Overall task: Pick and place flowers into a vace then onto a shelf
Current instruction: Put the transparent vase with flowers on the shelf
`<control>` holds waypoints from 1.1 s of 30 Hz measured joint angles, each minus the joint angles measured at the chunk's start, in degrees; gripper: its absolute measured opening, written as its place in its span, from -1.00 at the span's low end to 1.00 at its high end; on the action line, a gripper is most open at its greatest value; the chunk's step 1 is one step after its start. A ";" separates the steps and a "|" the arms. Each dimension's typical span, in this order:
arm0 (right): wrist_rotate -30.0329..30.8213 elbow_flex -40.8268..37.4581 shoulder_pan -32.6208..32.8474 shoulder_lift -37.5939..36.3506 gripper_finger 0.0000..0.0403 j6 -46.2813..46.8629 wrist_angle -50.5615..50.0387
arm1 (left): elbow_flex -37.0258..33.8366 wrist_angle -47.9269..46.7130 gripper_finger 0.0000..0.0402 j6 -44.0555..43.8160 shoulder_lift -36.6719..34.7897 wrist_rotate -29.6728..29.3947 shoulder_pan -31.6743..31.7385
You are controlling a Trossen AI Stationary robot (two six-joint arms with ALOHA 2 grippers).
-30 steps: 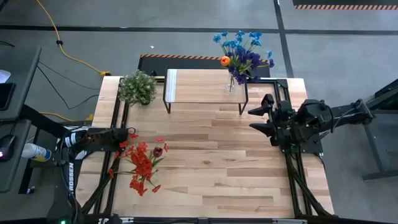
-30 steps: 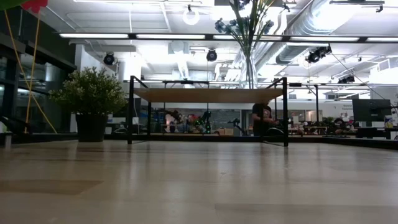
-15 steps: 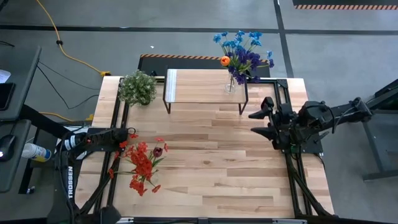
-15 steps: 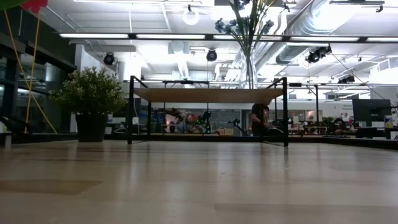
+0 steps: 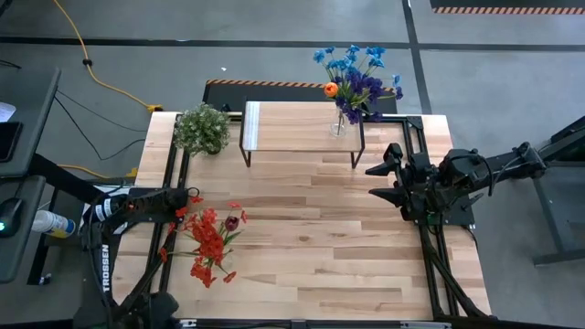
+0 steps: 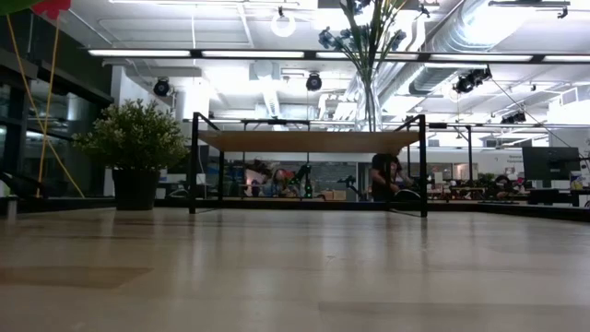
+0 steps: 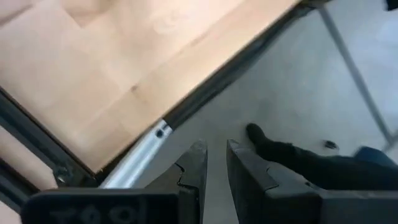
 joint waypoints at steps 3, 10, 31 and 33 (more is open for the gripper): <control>0.00 0.00 -0.01 0.00 0.17 -0.22 -0.02 | -2.39 -0.25 -0.53 -0.02 0.00 0.51 0.68; -0.02 0.00 -0.01 0.00 0.17 -0.22 -0.04 | -8.77 1.46 -0.53 0.26 0.07 3.64 3.46; -0.09 0.00 -0.01 0.00 0.17 0.43 -0.11 | -23.27 8.27 -0.53 -4.26 0.02 -13.09 3.40; -0.09 0.00 -0.01 0.00 0.17 1.47 -0.11 | -23.42 9.31 -0.53 -4.23 0.02 -13.73 3.40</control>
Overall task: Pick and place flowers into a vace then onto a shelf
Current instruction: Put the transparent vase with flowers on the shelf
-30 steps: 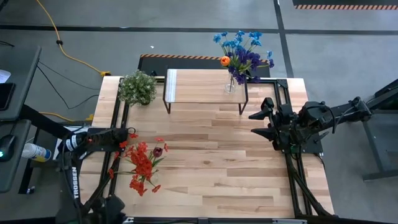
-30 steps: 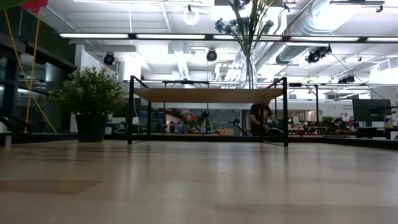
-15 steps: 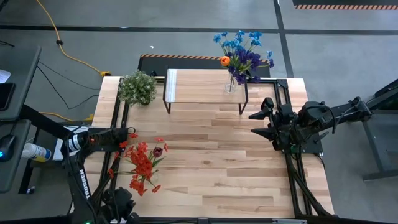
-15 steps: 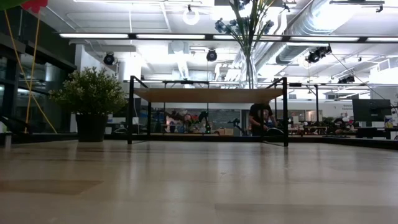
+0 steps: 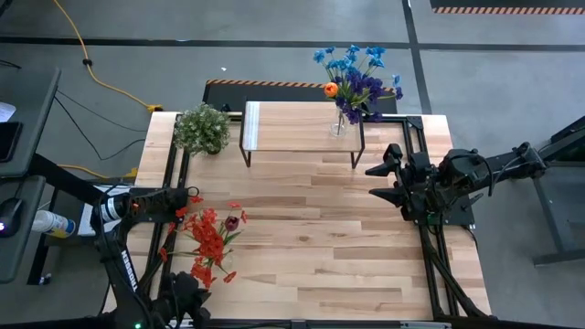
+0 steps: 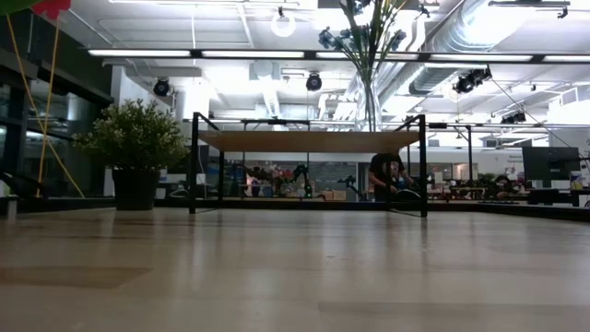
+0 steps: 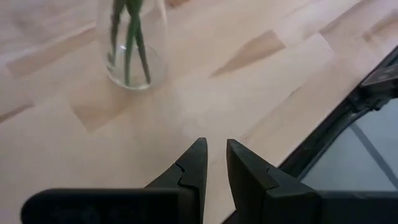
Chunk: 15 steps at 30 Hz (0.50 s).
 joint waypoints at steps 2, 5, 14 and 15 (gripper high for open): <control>-0.02 0.00 0.00 0.00 0.17 0.09 0.00 | -0.02 0.52 -0.53 0.02 0.00 -0.11 0.00; -0.19 0.00 0.00 0.00 0.17 0.05 0.00 | -0.02 1.13 -0.53 0.05 0.00 -0.56 0.00; -0.02 0.00 0.00 0.00 0.17 0.04 0.00 | -0.02 2.07 -0.53 5.75 0.00 -1.02 0.00; -0.02 0.00 0.00 0.00 0.17 0.10 0.00 | -0.02 2.01 -0.53 6.11 0.00 -1.04 0.00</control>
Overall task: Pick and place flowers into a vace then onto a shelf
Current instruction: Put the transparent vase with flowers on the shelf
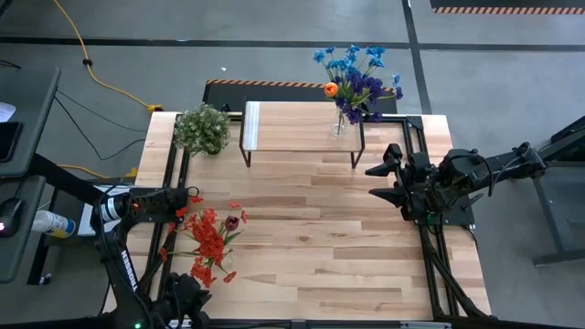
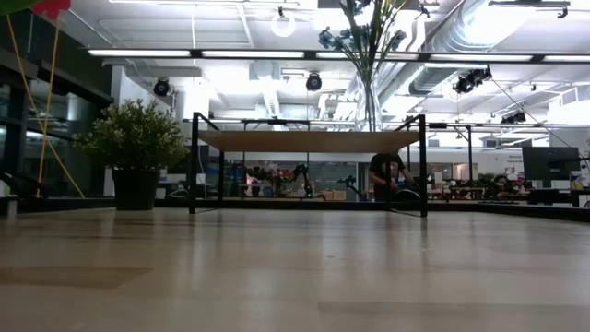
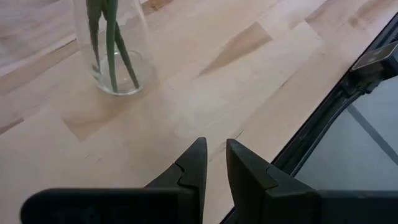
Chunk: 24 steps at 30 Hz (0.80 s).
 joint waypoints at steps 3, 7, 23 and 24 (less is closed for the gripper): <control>0.00 0.00 0.00 0.00 0.17 0.05 0.01 | 0.00 -0.31 -0.53 -0.11 0.00 0.00 0.00; 0.07 0.00 0.00 0.00 0.17 0.07 0.02 | 0.00 -0.92 -0.53 -0.28 0.00 0.00 0.00; 0.04 0.00 0.00 0.00 0.17 -0.04 0.04 | -6.22 0.83 0.20 -5.54 0.00 0.03 0.48; 0.04 0.00 0.00 0.00 0.17 -0.04 0.04 | -6.80 0.72 0.24 -6.65 0.02 0.07 0.48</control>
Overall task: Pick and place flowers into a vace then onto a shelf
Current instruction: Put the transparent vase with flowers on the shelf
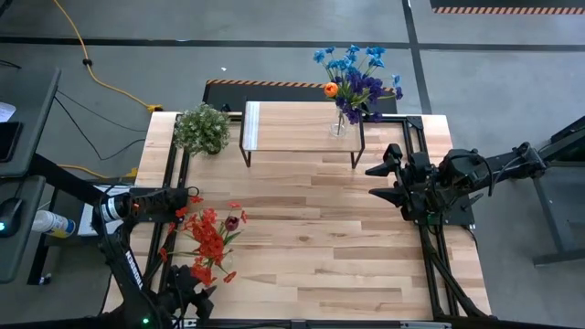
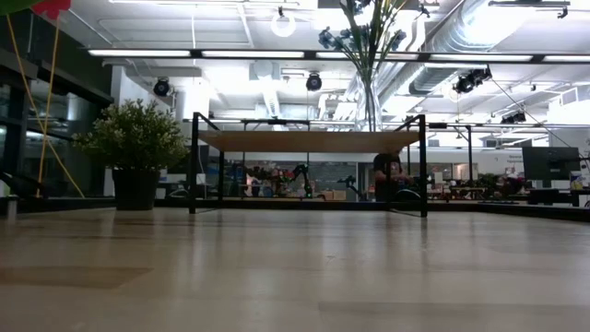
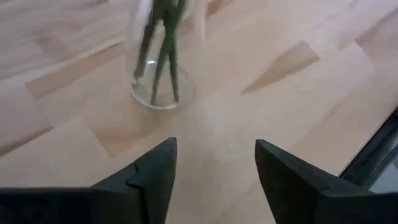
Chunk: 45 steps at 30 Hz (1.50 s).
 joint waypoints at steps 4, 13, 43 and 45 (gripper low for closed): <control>-0.02 0.00 0.00 0.00 0.17 0.71 0.01 | -0.66 0.06 0.32 -2.00 0.03 -2.67 -0.15; -0.37 0.00 0.00 0.00 0.17 1.07 0.04 | -0.66 -3.53 0.29 -0.37 0.03 -10.26 -0.13; -0.42 0.00 0.00 0.00 0.17 1.01 0.37 | -5.42 -9.99 0.23 -0.76 -0.02 -14.13 0.22; -0.42 0.00 0.00 -0.02 0.17 1.01 0.37 | -5.42 -10.25 0.22 -0.76 -0.02 -13.94 0.22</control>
